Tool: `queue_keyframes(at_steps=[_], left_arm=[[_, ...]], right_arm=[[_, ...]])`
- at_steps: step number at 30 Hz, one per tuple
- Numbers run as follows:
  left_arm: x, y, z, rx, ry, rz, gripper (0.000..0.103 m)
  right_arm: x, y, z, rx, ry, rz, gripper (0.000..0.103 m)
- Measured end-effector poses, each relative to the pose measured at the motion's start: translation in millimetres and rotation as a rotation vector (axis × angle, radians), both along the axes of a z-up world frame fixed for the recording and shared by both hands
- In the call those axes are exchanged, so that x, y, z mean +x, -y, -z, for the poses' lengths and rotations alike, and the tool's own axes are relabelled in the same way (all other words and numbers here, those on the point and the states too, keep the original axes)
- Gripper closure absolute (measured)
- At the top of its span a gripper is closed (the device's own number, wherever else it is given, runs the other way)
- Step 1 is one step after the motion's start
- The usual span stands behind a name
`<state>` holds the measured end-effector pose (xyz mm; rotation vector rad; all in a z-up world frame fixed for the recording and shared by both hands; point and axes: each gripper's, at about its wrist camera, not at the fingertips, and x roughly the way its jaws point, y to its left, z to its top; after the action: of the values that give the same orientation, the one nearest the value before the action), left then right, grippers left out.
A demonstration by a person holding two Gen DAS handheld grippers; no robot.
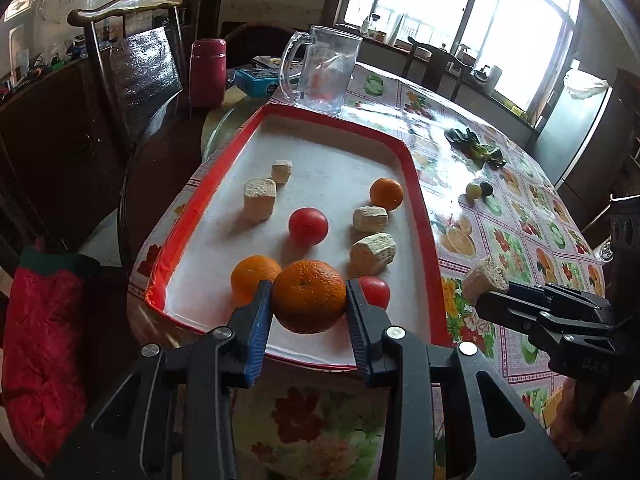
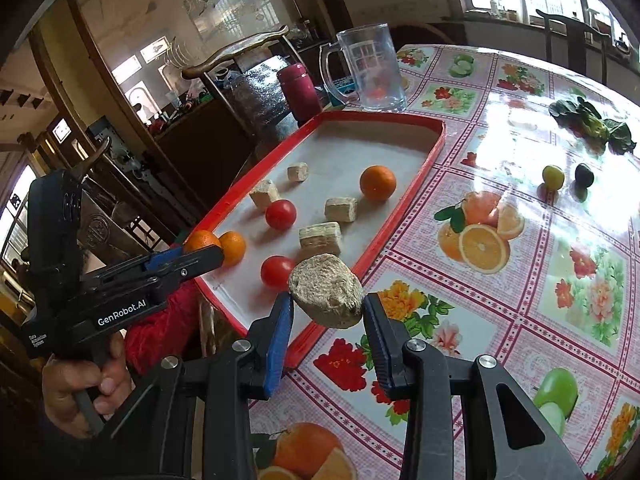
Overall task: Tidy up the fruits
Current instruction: 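Carry the orange and bread slice with both tools over the red tray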
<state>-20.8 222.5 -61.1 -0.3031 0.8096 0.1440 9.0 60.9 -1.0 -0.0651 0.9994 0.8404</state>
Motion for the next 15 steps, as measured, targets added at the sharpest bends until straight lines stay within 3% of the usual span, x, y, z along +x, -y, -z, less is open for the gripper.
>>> queue_keyframes(at_steps=[15], left_arm=[[-11.6, -26.9, 3.3, -0.013, 0.006, -0.047, 0.070]], right_arm=[[-8.9, -32.5, 6.3, -0.026, -0.008, -0.061, 0.066]])
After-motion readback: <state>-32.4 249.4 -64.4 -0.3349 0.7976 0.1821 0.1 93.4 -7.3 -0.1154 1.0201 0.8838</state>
